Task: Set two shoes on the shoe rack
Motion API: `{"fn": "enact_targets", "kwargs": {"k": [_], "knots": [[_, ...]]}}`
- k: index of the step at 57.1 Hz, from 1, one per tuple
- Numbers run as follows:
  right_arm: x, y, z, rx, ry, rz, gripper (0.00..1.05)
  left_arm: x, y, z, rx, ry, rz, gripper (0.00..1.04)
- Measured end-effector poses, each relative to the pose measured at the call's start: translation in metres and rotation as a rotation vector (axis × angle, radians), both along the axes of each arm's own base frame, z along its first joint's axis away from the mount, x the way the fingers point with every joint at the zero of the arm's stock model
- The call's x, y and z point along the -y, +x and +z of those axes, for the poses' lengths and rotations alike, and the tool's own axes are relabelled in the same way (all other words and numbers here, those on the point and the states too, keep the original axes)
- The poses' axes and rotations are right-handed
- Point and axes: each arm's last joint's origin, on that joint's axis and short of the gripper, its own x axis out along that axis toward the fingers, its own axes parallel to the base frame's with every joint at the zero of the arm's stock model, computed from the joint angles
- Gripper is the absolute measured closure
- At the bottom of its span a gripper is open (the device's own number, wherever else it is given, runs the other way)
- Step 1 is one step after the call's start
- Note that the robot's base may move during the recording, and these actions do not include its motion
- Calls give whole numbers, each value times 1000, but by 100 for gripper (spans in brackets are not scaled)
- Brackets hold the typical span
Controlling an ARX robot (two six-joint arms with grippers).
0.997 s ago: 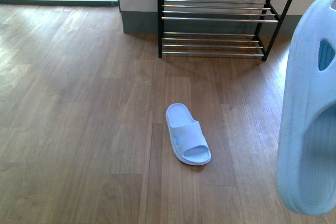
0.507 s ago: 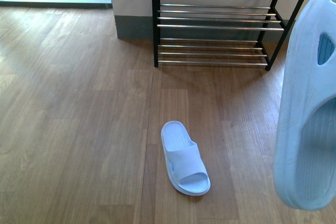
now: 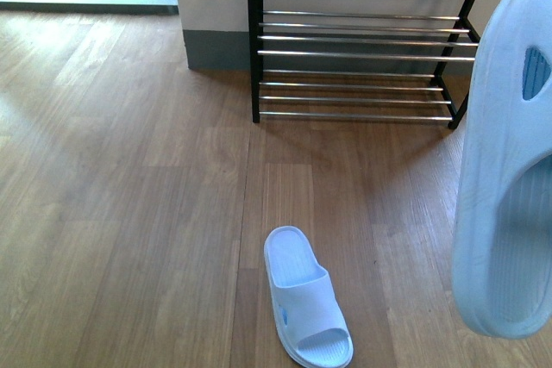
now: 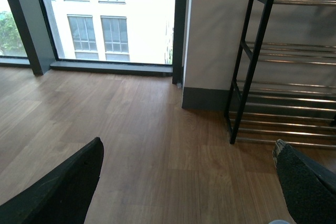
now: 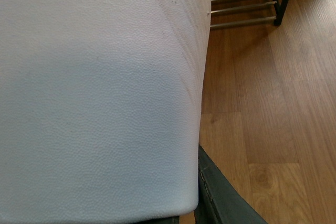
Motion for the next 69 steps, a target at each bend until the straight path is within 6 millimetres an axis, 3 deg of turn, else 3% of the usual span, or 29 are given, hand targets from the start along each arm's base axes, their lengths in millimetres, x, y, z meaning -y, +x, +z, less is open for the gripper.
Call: {"fn": "enact_targets", "kwargs": {"k": [3,7,11,29,47,69], "knots": [[0,0,0,0,0,0,103,0,0,-1,-18,3,3,9],[0,0,0,0,0,-1,103,1,4,1,-229,35,-7,9],[0,0,0,0,-1,-1,103,2,16,1,-321,63,-36,9],[0,0,0,0,0,0,103,21,116,-17,-463,330,-330,9],[0,0,0,0,0,0,103,66,198,-88,-566,807,-655,9],[0,0,0,0,0,0,103,123,248,-205,-559,1175,-1008,9]]}}
